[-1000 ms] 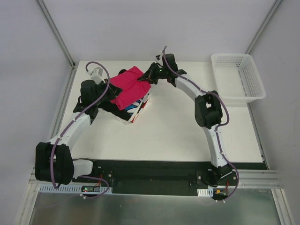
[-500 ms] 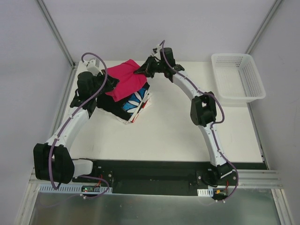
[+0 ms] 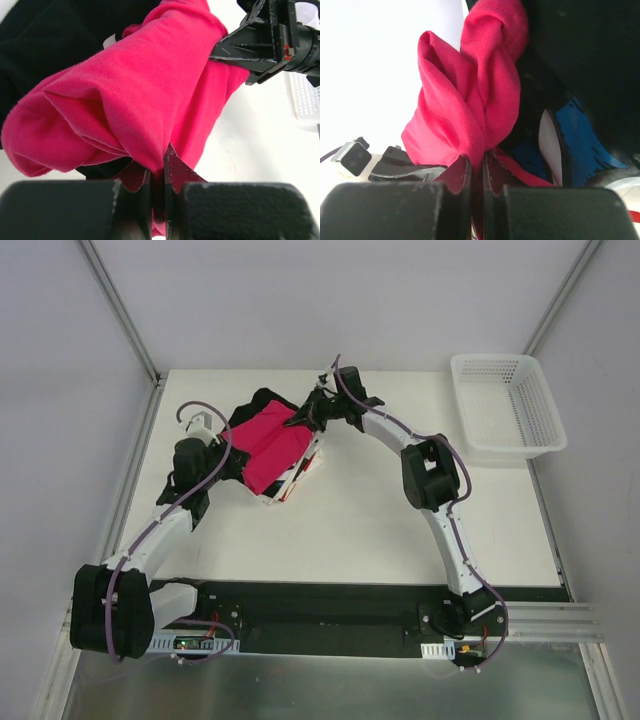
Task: Fold and stack the t-shirts
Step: Put the neatly folded tshirt into the corner of the board with both arms
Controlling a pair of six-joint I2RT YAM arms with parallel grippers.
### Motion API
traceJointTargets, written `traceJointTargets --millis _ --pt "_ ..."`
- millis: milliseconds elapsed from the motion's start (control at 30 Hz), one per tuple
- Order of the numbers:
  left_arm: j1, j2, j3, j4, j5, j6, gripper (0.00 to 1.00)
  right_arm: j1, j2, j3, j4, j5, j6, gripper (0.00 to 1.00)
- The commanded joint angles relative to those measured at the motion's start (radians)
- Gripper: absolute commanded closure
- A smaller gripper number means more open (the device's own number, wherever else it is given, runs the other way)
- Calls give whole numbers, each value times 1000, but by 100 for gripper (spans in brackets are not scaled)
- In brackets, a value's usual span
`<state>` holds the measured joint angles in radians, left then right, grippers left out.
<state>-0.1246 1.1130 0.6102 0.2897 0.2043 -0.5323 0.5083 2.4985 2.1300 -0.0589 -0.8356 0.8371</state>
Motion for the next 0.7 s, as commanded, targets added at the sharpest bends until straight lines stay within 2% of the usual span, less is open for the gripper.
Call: traceJointTargets --millis 0,167,367,533,667 --pt "3 31 -59 189 18 -61 100 -50 -43 -16 91 66 40 100" --pt "3 168 -79 324 81 -107 100 -53 -55 -45 91 81 28 99" --pt "3 267 -76 394 139 -141 100 -62 -36 -30 91 96 43 99" --pt "2 295 -107 440 142 -161 100 -62 -24 -4 82 96 43 99" --pt "3 259 -121 419 121 -156 100 -62 -13 4 77 96 51 99"
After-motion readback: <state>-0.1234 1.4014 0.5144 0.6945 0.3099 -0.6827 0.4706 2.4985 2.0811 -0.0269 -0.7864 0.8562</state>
